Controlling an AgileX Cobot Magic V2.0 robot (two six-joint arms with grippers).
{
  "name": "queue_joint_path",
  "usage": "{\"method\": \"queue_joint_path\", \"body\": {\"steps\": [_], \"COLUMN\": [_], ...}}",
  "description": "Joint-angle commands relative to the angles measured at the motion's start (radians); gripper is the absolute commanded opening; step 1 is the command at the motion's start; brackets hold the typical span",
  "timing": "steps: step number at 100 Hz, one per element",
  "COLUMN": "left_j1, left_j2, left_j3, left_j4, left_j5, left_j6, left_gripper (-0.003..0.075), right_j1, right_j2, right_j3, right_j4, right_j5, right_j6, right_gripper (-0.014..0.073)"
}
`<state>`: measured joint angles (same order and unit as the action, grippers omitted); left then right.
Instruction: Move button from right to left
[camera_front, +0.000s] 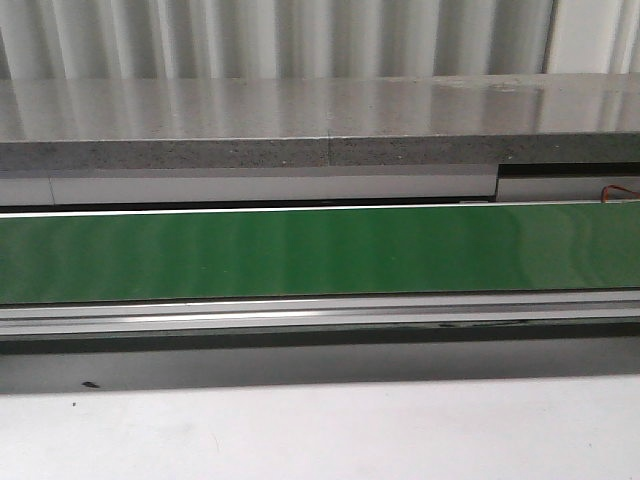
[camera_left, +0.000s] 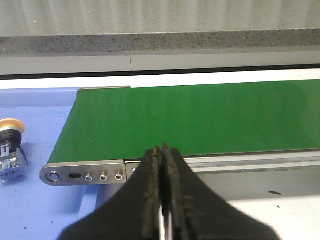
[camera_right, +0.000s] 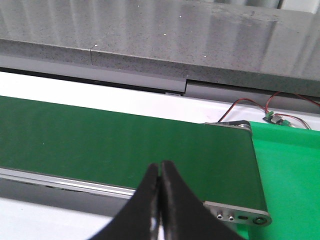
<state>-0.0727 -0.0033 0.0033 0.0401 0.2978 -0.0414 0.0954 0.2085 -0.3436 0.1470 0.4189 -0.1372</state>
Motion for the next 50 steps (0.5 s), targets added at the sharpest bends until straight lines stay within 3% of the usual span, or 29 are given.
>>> {"method": "queue_joint_path", "body": {"steps": [1,20,28,50], "left_j1": [-0.003,-0.003,-0.003,-0.003], "left_j2": [-0.032,-0.032,-0.032,-0.032], "left_j3": [0.04,0.04,0.04,0.04], "left_j4": [-0.003,-0.003,-0.003,-0.003], "left_j5": [-0.071,-0.071,-0.071,-0.071], "left_j6": [-0.011,-0.011,-0.011,-0.011], "left_gripper": [-0.0021,-0.002,-0.0021,-0.002], "right_j1": [0.001,0.001,0.001,-0.024], "right_j2": [0.007,0.006,0.006,0.001], "right_j3": [-0.026,-0.026,-0.011,0.097], "right_j4": [-0.006,-0.012,-0.08,-0.22], "right_j5": [-0.073,-0.101,-0.143,-0.374], "right_j6": [-0.006,-0.006,0.003,0.186], "right_gripper": [-0.0069,-0.0069,-0.0069,-0.0069]}}
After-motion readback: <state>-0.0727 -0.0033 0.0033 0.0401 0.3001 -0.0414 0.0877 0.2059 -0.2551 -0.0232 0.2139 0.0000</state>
